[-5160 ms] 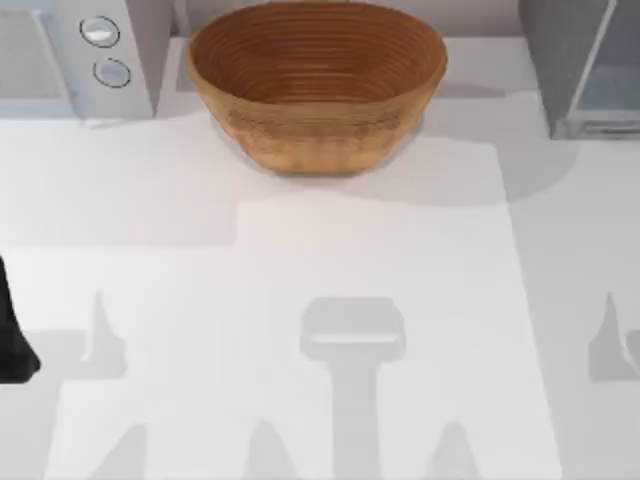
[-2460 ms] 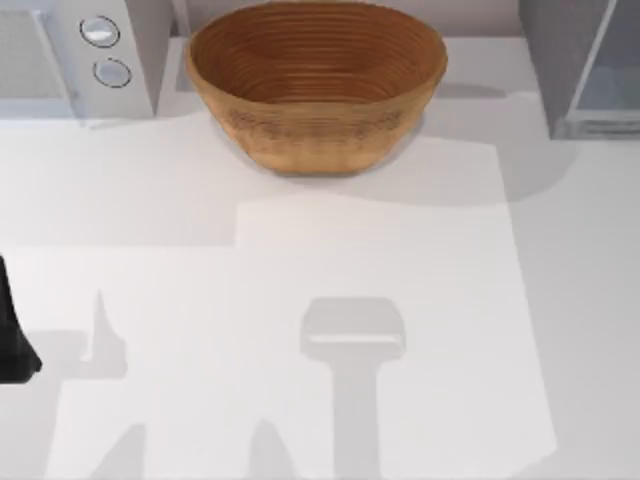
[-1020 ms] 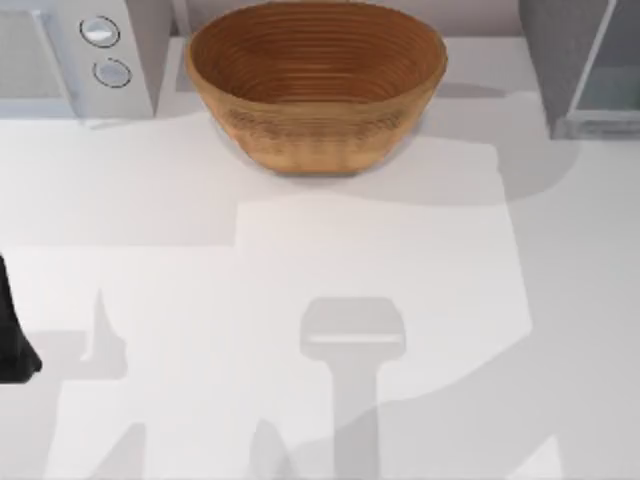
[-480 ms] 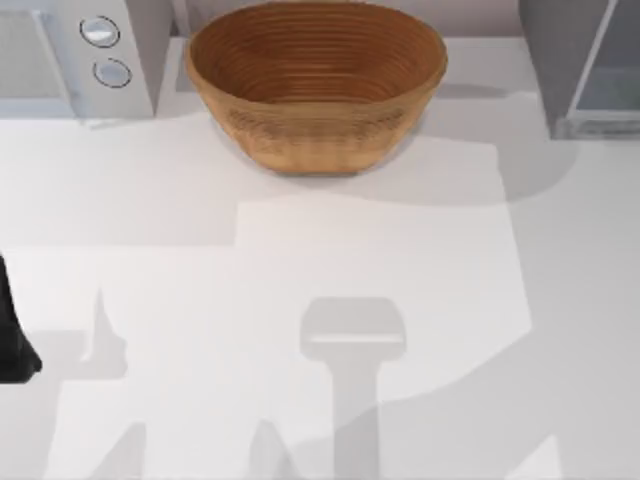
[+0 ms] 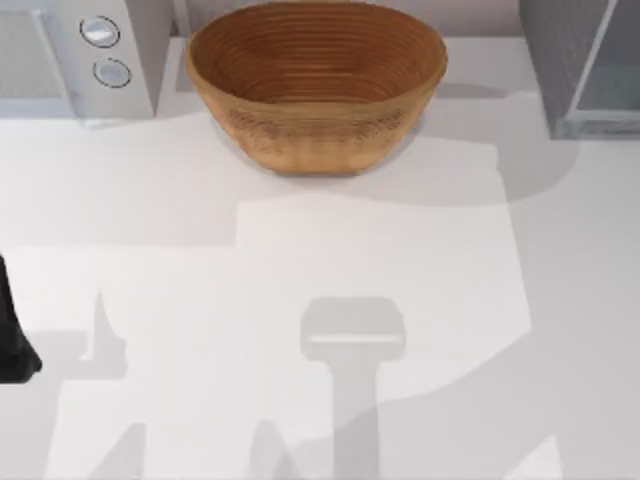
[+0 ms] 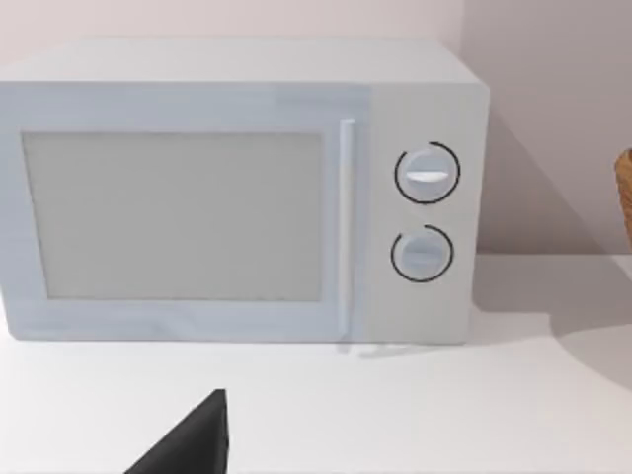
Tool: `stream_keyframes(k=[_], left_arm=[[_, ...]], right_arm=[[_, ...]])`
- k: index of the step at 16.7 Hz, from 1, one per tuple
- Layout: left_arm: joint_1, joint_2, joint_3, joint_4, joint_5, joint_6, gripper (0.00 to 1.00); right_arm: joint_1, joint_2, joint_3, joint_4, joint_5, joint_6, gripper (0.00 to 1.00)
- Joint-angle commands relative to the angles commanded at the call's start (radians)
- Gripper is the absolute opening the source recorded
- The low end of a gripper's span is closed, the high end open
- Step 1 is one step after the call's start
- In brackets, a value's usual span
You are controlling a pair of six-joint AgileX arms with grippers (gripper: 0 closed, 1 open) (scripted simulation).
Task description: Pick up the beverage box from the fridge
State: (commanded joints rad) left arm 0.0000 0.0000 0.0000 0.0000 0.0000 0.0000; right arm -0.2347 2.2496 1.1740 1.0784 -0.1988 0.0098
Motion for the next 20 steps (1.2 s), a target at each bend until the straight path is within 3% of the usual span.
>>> stream_keyframes(k=[5,12,20], left_arm=[[0.0,0.0,0.0,0.0,0.0,0.0,1.0],[0.0,0.0,0.0,0.0,0.0,0.0,1.0],[0.0,0.0,0.0,0.0,0.0,0.0,1.0]], right_arm=[[-0.002,-0.006,0.0,-0.004,-0.001,0.001,0.0],[-0.003,-0.131,0.031,-0.161,-0.002,0.003,0.0],[-0.01,-0.187,-0.044,-0.132,-0.016,0.004,0.0]])
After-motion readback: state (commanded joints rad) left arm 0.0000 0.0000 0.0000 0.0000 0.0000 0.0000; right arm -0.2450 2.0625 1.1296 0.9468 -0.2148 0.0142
